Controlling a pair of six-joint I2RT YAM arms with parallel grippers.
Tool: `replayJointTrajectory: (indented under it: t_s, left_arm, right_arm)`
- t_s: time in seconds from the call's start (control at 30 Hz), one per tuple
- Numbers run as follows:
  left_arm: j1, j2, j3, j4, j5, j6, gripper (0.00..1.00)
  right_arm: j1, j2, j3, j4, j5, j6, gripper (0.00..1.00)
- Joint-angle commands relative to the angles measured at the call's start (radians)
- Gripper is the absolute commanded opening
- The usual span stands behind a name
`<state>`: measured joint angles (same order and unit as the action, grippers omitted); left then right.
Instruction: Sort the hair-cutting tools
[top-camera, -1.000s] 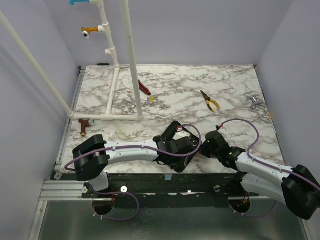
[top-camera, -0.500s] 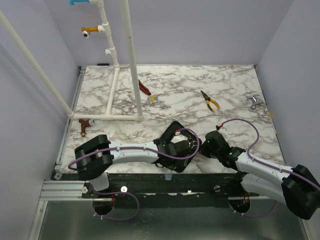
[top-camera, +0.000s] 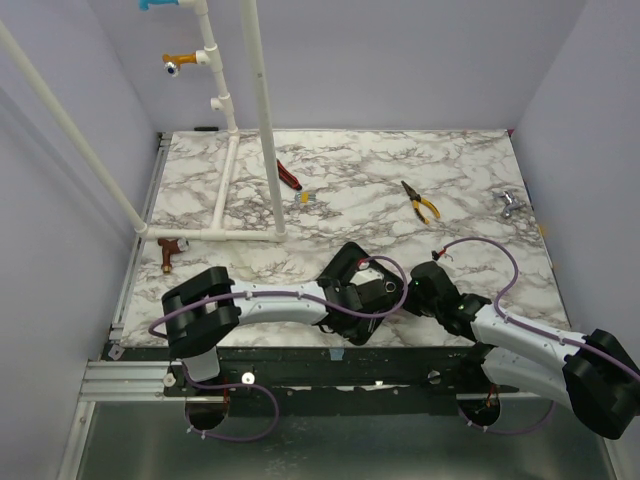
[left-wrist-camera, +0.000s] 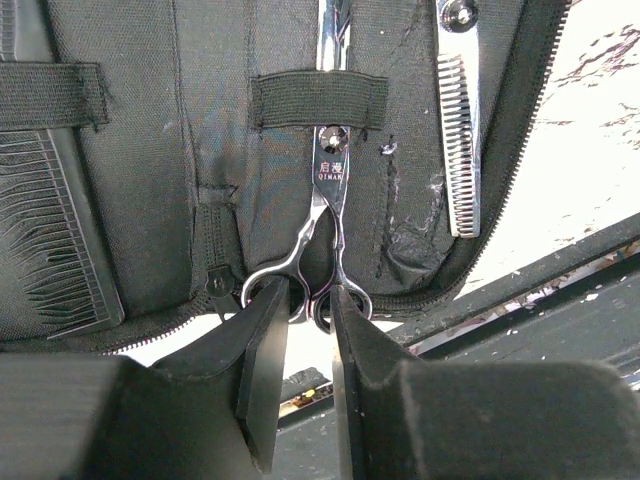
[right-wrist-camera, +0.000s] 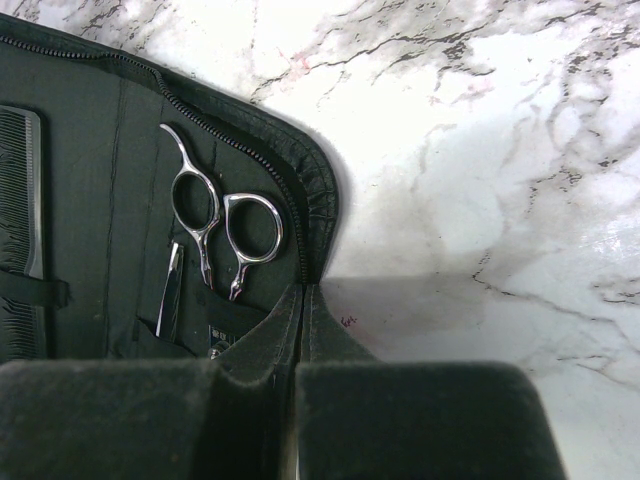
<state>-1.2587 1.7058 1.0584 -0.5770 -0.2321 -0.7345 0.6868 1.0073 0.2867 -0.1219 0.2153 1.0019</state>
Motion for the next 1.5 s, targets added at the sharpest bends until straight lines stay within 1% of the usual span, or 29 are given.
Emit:
replayJointTrajectory:
  t_s: [0.0, 0.1, 0.63, 0.87, 1.07, 1.23, 1.47]
  left_arm:
    - [0.017, 0.043, 0.027, 0.022, -0.066, -0.011, 0.24]
    - [0.030, 0.050, 0.032, 0.035, -0.072, -0.013, 0.24]
    - [0.089, 0.104, 0.052, 0.103, -0.081, 0.000, 0.13]
    - [0.095, 0.106, 0.072, 0.107, -0.078, 0.018, 0.12]
    - [0.096, 0.024, 0.007, 0.102, -0.070, 0.020, 0.16]
    - [0.085, 0.000, -0.041, 0.099, -0.030, 0.026, 0.14]
    - [0.060, -0.032, -0.089, 0.104, -0.017, 0.003, 0.13]
  right_arm:
    - [0.006, 0.023, -0.033, -0.035, -0.069, -0.004, 0.01]
    - [0.007, 0.024, -0.034, -0.033, -0.067, -0.005, 0.01]
    - [0.007, 0.044, -0.037, -0.013, -0.089, -0.014, 0.01]
    - [0.007, 0.038, -0.037, -0.018, -0.087, -0.014, 0.01]
    - [0.007, 0.020, -0.032, -0.037, -0.073, -0.007, 0.01]
    - [0.007, 0.013, -0.029, -0.047, -0.058, -0.001, 0.01]
    - [0.006, 0.019, -0.026, -0.050, -0.050, 0.003, 0.01]
